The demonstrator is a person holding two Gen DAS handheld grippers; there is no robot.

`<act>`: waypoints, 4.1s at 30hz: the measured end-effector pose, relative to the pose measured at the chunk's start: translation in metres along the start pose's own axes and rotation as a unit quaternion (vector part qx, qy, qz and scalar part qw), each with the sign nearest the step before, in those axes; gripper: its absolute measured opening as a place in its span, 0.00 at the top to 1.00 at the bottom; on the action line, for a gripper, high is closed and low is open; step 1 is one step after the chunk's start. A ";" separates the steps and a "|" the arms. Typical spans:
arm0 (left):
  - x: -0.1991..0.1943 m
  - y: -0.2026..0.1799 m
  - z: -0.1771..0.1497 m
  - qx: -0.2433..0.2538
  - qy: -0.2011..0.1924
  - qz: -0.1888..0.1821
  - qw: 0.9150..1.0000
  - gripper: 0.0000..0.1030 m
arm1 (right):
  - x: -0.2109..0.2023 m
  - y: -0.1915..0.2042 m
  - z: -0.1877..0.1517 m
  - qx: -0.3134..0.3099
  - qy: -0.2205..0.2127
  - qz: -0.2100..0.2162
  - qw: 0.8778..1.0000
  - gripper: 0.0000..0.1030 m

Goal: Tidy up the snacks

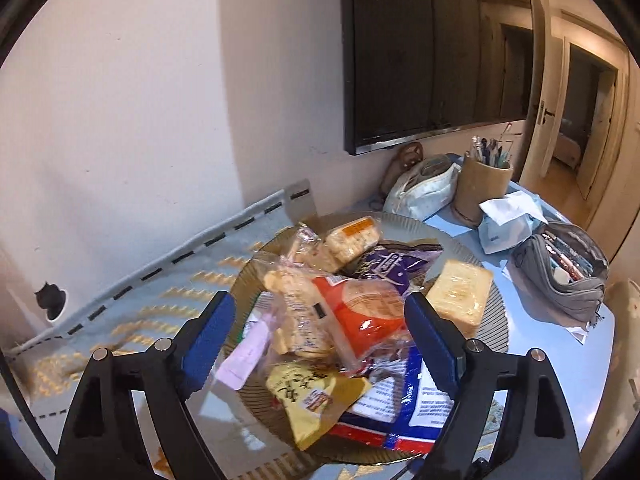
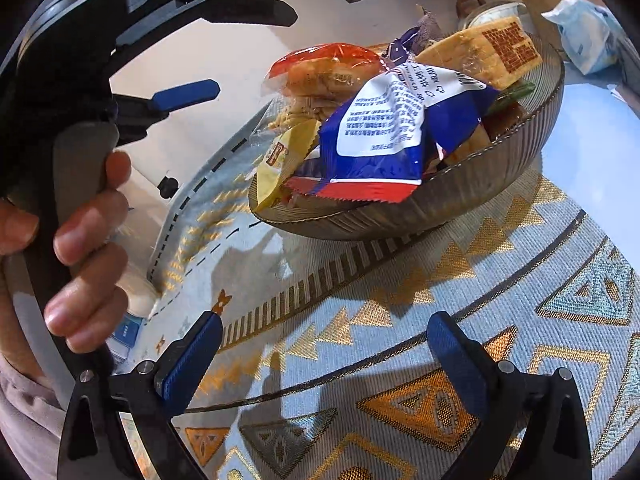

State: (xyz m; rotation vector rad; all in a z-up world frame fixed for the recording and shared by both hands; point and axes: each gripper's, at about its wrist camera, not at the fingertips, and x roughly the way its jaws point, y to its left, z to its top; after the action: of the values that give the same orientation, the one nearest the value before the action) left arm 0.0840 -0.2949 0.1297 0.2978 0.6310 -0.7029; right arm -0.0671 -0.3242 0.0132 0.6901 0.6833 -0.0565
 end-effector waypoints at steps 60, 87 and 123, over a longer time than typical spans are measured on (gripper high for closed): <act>-0.005 0.066 -0.109 -0.211 0.067 0.122 0.967 0.02 | -0.010 0.048 0.107 -0.259 0.065 -0.183 0.946 0.00; -0.006 0.069 -0.109 -0.206 0.070 0.139 0.966 0.02 | -0.001 0.044 0.106 -0.240 0.060 -0.156 0.956 0.00; -0.003 0.072 -0.111 -0.207 0.075 0.149 0.964 0.02 | -0.002 0.044 0.104 -0.222 0.056 -0.158 0.960 0.00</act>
State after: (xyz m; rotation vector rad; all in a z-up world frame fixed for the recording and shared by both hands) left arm 0.0833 -0.1903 0.0489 0.0531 0.8387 -0.2501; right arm 0.0012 -0.3530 0.0983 0.1478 0.8758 -0.1542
